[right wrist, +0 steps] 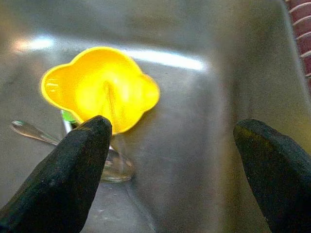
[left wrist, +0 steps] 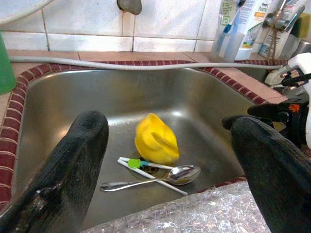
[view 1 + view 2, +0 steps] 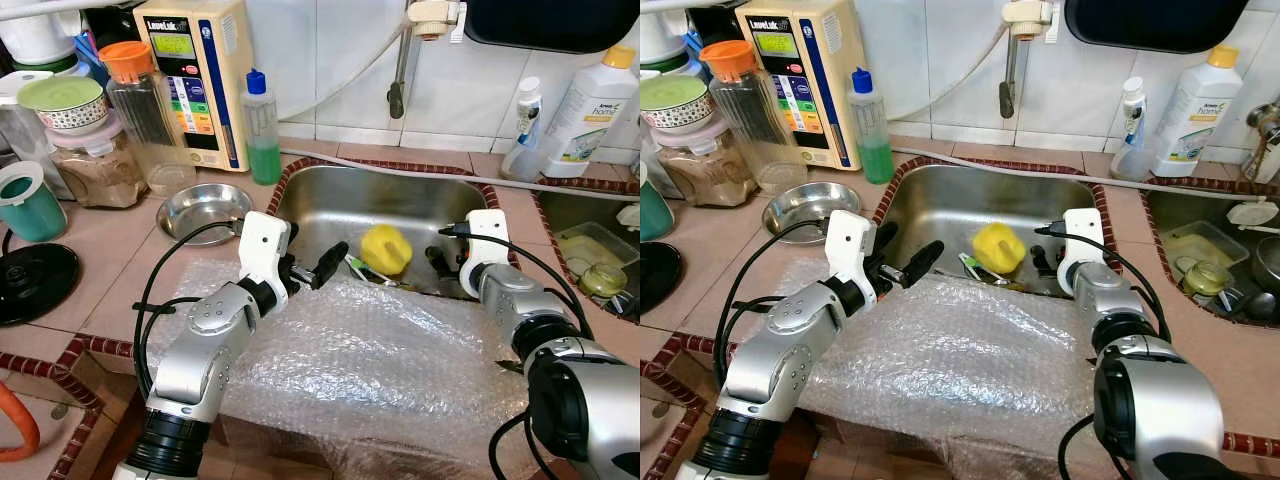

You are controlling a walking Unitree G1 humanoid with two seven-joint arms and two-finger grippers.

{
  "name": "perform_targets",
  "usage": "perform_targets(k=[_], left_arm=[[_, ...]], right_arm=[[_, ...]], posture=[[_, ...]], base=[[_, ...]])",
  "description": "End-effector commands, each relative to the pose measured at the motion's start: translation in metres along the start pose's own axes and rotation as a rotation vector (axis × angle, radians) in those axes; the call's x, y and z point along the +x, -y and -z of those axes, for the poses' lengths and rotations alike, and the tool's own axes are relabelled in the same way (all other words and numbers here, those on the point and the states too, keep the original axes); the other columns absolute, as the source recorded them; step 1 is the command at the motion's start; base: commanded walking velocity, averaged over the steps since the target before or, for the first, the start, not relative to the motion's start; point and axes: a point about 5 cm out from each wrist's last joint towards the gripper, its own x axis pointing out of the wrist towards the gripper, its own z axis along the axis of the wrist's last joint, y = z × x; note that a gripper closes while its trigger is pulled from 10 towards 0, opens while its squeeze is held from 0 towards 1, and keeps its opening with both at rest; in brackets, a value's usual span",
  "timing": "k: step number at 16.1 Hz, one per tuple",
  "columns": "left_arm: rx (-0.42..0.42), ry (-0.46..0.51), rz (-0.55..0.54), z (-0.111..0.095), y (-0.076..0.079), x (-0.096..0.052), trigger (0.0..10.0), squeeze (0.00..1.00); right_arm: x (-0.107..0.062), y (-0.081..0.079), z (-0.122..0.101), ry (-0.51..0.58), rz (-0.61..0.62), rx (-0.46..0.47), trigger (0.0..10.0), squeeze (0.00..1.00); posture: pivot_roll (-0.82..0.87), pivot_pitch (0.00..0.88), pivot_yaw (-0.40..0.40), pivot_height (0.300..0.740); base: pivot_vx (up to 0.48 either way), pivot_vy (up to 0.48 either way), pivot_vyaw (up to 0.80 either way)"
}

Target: Kitchen organization

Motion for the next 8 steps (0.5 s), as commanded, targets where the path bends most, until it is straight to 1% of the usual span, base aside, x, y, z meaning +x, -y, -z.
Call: perform_targets(k=[1,2,4,6,7,8], left_arm=[[0.013,-0.007,0.005,-0.001,0.002,0.000,10.0,0.00],[0.014,-0.008,0.004,-0.001,0.002,-0.001,10.0,0.00],[0.015,-0.008,0.003,-0.001,0.002,-0.001,10.0,0.00],[0.024,0.014,-0.024,-0.004,-0.001,0.000,10.0,0.00],[0.025,0.044,-0.085,-0.009,-0.008,0.000,10.0,0.00],[0.033,0.063,-0.134,-0.012,-0.015,0.000,10.0,0.00]], right_arm=[[0.001,-0.002,-0.006,0.009,-0.008,-0.013,10.0,1.00],[0.001,-0.004,-0.006,0.005,-0.021,-0.070,10.0,1.00],[0.001,-0.005,-0.008,0.020,-0.026,-0.049,10.0,1.00],[0.000,-0.008,-0.027,0.138,-0.047,-0.087,10.0,1.00],[-0.001,-0.013,-0.040,0.225,-0.076,-0.089,10.0,1.00],[-0.002,-0.017,-0.047,0.279,-0.095,-0.092,10.0,1.00]], posture=[[0.12,0.000,0.039,0.740],[0.12,0.000,0.039,0.740],[0.12,0.000,0.039,0.740],[0.12,0.000,0.041,0.740],[0.12,0.000,0.036,0.740],[0.12,0.000,0.035,0.740]], base=[[0.000,0.000,0.00],[0.000,0.000,0.00],[0.000,0.000,0.00],[0.000,0.000,0.00],[0.000,0.000,0.00],[0.000,0.000,0.00]])
